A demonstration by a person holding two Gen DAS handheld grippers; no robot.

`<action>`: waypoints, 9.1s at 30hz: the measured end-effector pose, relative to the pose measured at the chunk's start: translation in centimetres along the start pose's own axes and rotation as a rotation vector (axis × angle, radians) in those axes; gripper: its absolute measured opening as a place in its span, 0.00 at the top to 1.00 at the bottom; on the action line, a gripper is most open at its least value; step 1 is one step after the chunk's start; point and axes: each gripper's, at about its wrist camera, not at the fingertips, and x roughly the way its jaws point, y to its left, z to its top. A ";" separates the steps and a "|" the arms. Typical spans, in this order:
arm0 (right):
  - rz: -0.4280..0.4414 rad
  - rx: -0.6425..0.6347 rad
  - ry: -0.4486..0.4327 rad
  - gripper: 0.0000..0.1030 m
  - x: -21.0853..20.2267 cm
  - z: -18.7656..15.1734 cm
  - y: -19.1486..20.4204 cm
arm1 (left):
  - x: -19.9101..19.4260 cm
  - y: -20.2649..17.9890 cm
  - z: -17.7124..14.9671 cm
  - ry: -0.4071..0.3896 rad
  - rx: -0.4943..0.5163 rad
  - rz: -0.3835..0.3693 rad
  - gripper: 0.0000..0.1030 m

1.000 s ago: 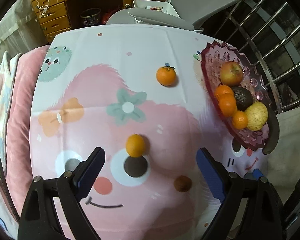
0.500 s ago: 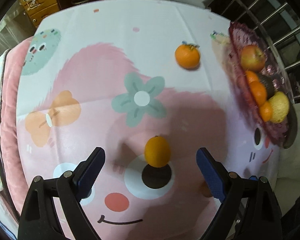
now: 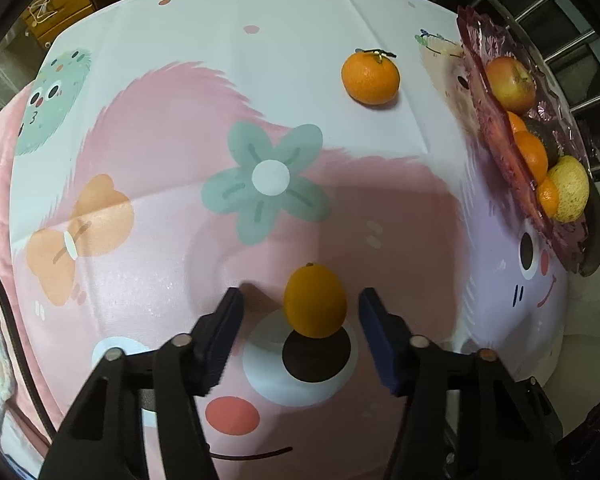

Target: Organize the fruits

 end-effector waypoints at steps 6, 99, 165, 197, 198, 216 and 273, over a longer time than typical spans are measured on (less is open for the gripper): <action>0.010 0.006 0.009 0.69 0.3 0.0 -0.1 | -0.1 0.1 0.4 -0.019 -0.005 -0.042 0.66; 0.104 0.032 -0.239 0.31 -6.2 15.4 -17.3 | -7.3 -6.3 6.5 -0.374 -0.206 0.050 0.25; 0.118 0.047 -0.180 0.29 -5.8 12.2 -17.4 | -6.1 -10.5 5.7 -0.659 0.005 -0.052 0.65; 0.001 -0.014 -0.088 0.11 -9.7 1.5 -13.4 | -6.7 -9.5 -10.6 -0.340 -0.117 -0.009 0.19; -0.010 -0.012 -0.066 0.11 -9.9 0.7 -12.8 | -7.0 -9.2 -11.7 -0.321 -0.115 -0.021 0.18; 0.083 -0.053 0.128 0.04 -22.8 -6.4 -6.9 | -20.3 -11.1 -24.2 -0.248 -0.078 0.030 0.12; 0.106 -0.077 -0.085 0.00 -32.2 -4.5 -7.9 | -28.3 -17.9 -26.4 -0.475 -0.151 0.253 0.01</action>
